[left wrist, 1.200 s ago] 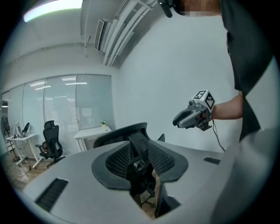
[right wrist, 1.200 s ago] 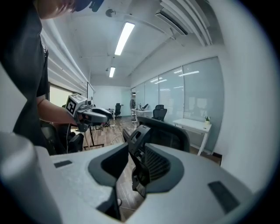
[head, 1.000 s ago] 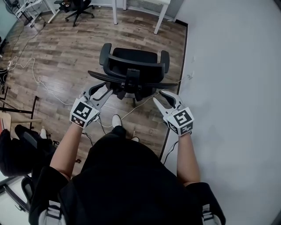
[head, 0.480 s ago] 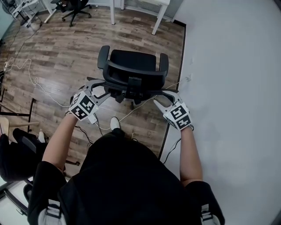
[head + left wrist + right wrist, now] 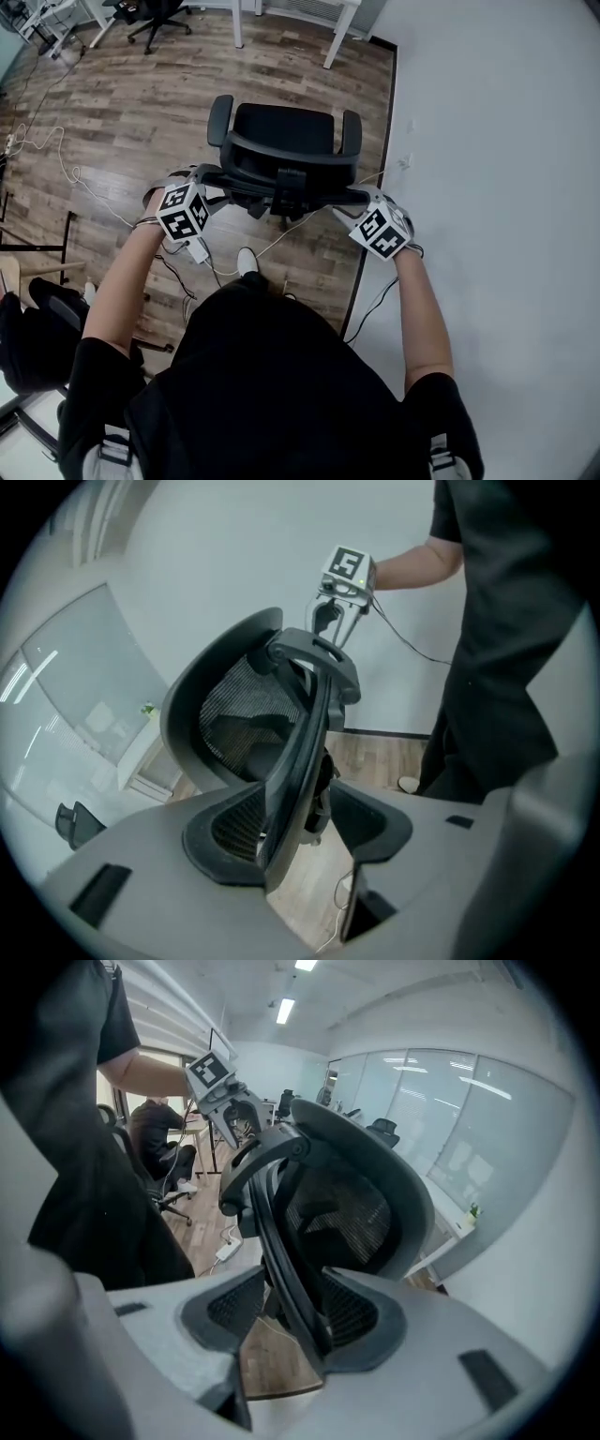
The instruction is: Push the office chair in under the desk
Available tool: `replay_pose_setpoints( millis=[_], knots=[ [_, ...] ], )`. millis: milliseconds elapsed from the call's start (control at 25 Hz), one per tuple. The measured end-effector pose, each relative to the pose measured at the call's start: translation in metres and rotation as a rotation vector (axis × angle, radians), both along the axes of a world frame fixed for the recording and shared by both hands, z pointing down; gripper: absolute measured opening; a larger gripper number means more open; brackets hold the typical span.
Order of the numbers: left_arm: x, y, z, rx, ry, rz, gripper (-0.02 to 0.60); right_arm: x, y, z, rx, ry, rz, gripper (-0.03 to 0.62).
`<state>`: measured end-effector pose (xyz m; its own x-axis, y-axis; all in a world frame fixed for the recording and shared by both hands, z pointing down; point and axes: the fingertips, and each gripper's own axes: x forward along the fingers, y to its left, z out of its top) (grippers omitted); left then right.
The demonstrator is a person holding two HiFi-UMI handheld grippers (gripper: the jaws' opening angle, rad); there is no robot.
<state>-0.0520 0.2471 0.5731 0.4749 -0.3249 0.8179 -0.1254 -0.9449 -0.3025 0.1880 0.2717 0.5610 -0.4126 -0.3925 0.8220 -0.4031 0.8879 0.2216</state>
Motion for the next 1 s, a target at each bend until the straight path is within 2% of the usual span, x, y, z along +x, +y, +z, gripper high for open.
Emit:
replay_pose_setpoints(
  millis=[240, 440, 680, 880, 1000],
  knots=[
    [-0.010, -0.003, 0.023, -0.031, -0.134, 0.078, 0.209, 0.003, 0.000, 0.024, -0.041, 0.134, -0.078, 0.178],
    [-0.014, -0.009, 0.037, -0.042, -0.191, 0.093, 0.205, 0.012, -0.005, 0.043, -0.036, 0.258, -0.117, 0.178],
    [-0.019, -0.017, 0.059, 0.003, -0.329, 0.150, 0.190, 0.017, -0.009, 0.062, -0.015, 0.365, -0.170, 0.175],
    [-0.017, -0.022, 0.062, -0.006, -0.342, 0.144, 0.138, 0.018, -0.009, 0.067, -0.046, 0.413, -0.215, 0.152],
    [-0.016, -0.021, 0.067, 0.007, -0.378, 0.175, 0.112, 0.019, -0.008, 0.071, -0.059, 0.436, -0.247, 0.131]
  ],
)
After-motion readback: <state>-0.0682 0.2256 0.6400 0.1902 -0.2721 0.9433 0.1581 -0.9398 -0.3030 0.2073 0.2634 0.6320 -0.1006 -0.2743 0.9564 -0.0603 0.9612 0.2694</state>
